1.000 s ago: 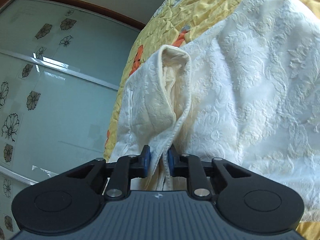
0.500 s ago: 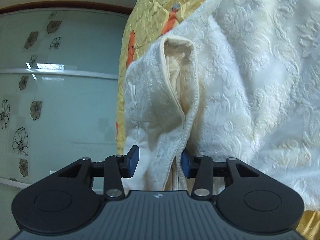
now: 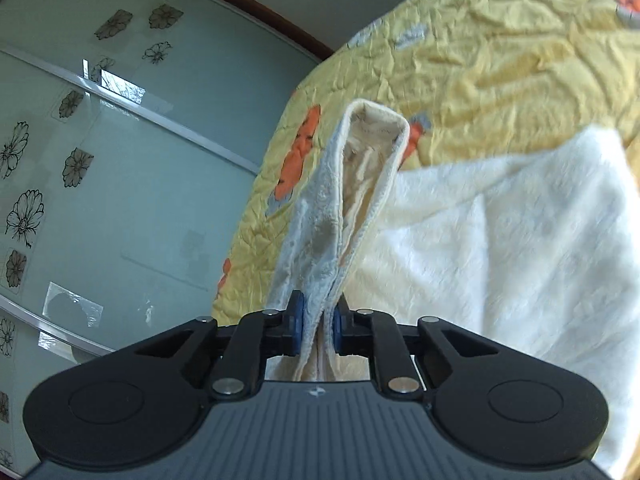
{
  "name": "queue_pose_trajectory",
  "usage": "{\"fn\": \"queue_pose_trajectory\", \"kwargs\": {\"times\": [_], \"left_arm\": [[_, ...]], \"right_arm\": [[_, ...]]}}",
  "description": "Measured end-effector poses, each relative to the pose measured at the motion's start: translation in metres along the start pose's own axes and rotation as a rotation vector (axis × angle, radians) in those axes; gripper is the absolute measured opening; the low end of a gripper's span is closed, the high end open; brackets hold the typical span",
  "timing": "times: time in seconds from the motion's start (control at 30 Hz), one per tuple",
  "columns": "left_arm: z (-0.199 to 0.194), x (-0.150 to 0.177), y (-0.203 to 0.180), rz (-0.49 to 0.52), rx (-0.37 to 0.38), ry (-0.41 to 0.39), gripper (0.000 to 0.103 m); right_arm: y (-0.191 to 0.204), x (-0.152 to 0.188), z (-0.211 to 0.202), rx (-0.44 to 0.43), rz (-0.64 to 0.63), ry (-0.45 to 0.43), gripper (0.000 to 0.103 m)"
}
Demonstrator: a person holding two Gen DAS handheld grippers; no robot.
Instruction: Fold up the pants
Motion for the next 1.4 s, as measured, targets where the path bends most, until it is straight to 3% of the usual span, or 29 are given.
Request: {"fn": "queue_pose_trajectory", "kwargs": {"times": [0.13,0.23,0.33,0.4,0.43,0.57,0.7,0.73,0.83,0.9,0.93,0.97,1.03,1.17,1.3,1.37,1.4], "left_arm": [[0.001,-0.006,-0.018,0.008,0.082,-0.025,0.091],[0.007,-0.014,-0.046,0.046,0.195,-0.051,0.092],[0.023,-0.018,-0.079,0.108,0.306,-0.049,0.092],[0.037,-0.014,-0.096,0.153,0.354,0.004,0.094],[0.047,-0.007,-0.104,0.182,0.372,0.045,0.100],[0.074,0.012,-0.115,0.189,0.400,0.135,0.100],[0.078,0.006,-0.114,0.167,0.414,0.150,0.096],[0.069,-0.001,-0.108,0.134,0.422,0.141,0.090],[0.052,-0.038,-0.084,0.031,0.448,0.051,0.093],[0.056,-0.065,-0.071,-0.007,0.421,-0.008,0.098],[0.065,-0.079,-0.065,-0.017,0.392,-0.024,0.099],[0.079,-0.090,-0.062,-0.013,0.357,-0.026,0.099],[0.116,-0.104,-0.063,0.016,0.332,0.007,0.098],[0.191,-0.099,-0.078,0.096,0.282,0.155,0.092],[0.241,-0.065,-0.078,0.090,0.245,0.357,0.092],[0.246,-0.058,-0.070,0.041,0.251,0.380,0.095],[0.249,-0.056,-0.070,0.031,0.258,0.389,0.099]], "right_arm": [[-0.035,-0.018,-0.044,0.118,0.001,-0.030,0.014],[-0.080,-0.005,-0.051,0.208,0.070,-0.024,0.014],[-0.106,0.017,-0.042,0.211,0.134,-0.023,0.013],[-0.108,0.021,-0.041,0.192,0.156,-0.045,0.014],[-0.107,0.020,-0.043,0.191,0.154,-0.051,0.014],[-0.107,0.019,-0.047,0.211,0.115,-0.052,0.014],[-0.110,0.018,-0.052,0.204,0.143,-0.074,0.015],[-0.108,0.014,-0.057,0.225,0.139,-0.103,0.016],[-0.089,-0.004,-0.079,0.224,0.095,-0.234,0.021],[-0.069,-0.018,-0.080,0.162,0.066,-0.272,0.029],[-0.061,-0.024,-0.075,0.137,0.064,-0.278,0.041],[-0.052,-0.032,-0.067,0.110,0.073,-0.280,0.060],[-0.043,-0.045,-0.045,0.059,0.093,-0.267,0.080],[-0.057,-0.066,-0.002,0.015,0.251,-0.257,0.079],[-0.100,-0.061,0.021,0.026,0.393,-0.247,0.071],[-0.110,-0.054,0.018,0.009,0.404,-0.275,0.046],[-0.115,-0.050,0.016,0.022,0.406,-0.274,0.038]]}}
Point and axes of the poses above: each gripper's, at about its wrist camera, not at the fingertips, and z roughly the way its jaws point, y to its left, x to its underside, the point moved 7 cm from there along z, roughly the way its jaws point
